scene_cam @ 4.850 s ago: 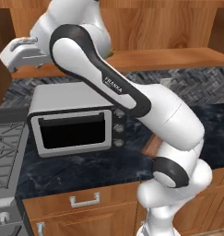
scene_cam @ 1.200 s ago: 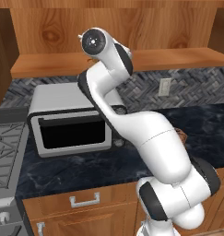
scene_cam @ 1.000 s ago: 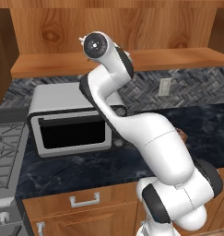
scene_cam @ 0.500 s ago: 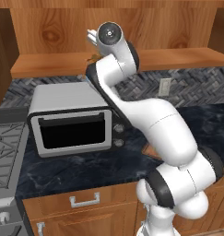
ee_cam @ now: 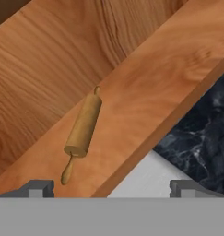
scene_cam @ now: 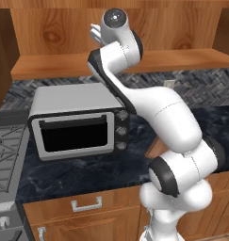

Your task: Open the cabinet, retrieve the rolling pin, and place it next to the meat on the cutting board to prepare for tenderizing.

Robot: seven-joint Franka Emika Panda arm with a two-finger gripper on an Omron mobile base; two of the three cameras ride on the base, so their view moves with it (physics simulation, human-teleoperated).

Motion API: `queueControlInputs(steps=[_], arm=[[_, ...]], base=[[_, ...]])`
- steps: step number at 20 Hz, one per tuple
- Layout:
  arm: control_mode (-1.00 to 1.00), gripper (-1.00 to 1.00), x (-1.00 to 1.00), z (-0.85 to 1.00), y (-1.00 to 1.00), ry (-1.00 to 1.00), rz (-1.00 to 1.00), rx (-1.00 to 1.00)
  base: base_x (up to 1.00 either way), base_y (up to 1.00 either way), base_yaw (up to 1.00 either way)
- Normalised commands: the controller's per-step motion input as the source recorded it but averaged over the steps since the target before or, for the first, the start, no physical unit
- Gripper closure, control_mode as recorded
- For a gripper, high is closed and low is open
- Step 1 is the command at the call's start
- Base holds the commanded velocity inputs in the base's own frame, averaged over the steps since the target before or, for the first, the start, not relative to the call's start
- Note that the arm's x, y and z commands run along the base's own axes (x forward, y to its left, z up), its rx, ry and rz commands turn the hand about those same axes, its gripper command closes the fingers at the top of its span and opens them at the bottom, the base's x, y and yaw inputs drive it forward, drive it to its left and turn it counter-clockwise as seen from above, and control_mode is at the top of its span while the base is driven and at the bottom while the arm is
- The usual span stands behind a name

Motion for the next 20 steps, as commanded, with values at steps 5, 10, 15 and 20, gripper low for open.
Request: queueControlInputs(steps=[5,10,15,20], arm=[[-1.00,-1.00,0.04,0.00,0.00,0.00,0.00,0.00],[-1.00,-1.00,0.02,0.00,0.00,0.00,0.00,0.00],[-1.00,-1.00,0.00,-0.02,0.00,0.00,0.01,0.00],[-1.00,-1.00,0.08,-0.04,-0.05,0.01,0.06,0.00]], base=[[0.00,0.00,0.00],[0.00,0.00,0.00],[0.00,0.00,0.00],[0.00,0.00,0.00]])
